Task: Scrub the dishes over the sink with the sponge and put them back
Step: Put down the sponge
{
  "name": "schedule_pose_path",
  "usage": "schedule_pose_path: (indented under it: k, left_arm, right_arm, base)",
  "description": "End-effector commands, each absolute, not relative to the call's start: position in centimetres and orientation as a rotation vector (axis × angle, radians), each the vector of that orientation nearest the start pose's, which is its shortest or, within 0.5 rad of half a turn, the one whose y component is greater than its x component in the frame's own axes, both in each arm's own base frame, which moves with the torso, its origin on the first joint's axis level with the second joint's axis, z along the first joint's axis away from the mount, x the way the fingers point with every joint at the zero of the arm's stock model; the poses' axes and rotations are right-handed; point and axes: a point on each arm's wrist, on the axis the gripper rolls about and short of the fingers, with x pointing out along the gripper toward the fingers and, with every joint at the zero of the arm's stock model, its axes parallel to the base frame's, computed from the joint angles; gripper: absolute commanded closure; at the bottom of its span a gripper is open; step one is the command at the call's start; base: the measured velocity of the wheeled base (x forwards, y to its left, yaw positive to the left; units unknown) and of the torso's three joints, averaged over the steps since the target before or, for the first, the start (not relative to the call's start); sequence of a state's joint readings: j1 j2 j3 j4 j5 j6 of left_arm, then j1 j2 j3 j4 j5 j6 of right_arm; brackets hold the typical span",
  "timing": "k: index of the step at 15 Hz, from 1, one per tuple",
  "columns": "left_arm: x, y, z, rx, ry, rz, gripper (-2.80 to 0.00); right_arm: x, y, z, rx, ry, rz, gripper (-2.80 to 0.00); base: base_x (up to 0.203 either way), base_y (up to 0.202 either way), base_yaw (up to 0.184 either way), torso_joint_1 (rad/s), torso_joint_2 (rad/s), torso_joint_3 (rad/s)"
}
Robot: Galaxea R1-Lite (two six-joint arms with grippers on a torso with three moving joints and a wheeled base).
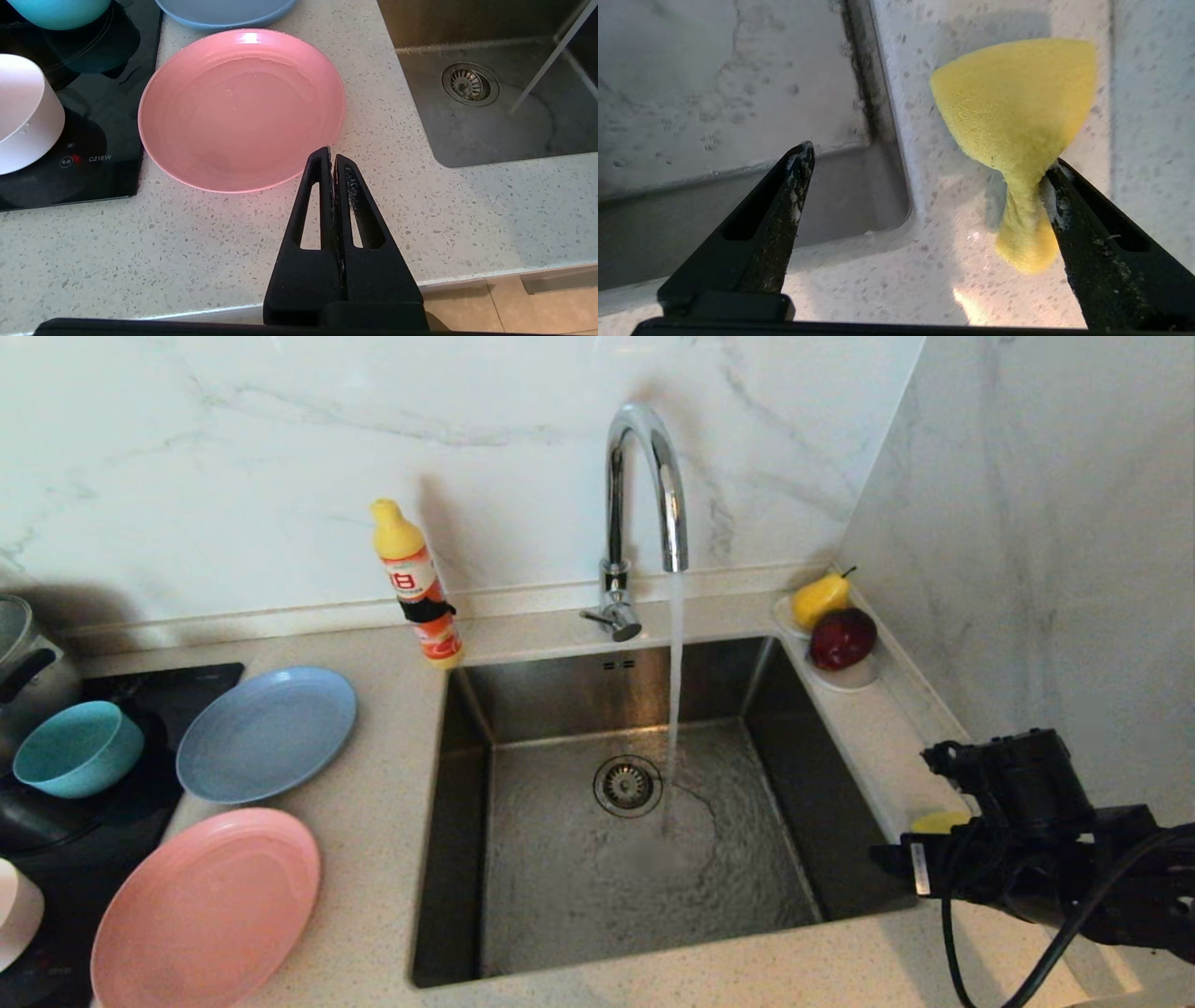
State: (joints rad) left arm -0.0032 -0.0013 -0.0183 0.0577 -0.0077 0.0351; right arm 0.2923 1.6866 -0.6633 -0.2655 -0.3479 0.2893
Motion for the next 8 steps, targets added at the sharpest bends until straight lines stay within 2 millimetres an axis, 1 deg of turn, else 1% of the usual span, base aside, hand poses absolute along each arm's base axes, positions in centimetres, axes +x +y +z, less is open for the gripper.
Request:
schedule_pose_path:
  k: [1,3,8]
  left_arm:
    - [-2.4,0.0,7.5,0.035,0.04,-0.011,0.0]
    - [-2.4,0.0,7.5,0.035,0.04,-0.011,0.0]
    - [-2.4,0.0,7.5,0.035,0.04,-0.011,0.0]
  right_arm:
    - [25.5,6.9,11.8,0.048,0.705,-0.159,-2.8]
    - [25.5,6.9,11.4,0.065,0.718,-0.168,-2.8]
    - [25.4,6.8,13.6,0.09,0.628,-0.163,-2.8]
  base:
    - [0.0,0.0,0.0,0.0,0.0,0.0]
    - [0.0,0.0,0.0,0.0,0.0,0.0]
    - [0.0,0.0,0.0,0.0,0.0,0.0]
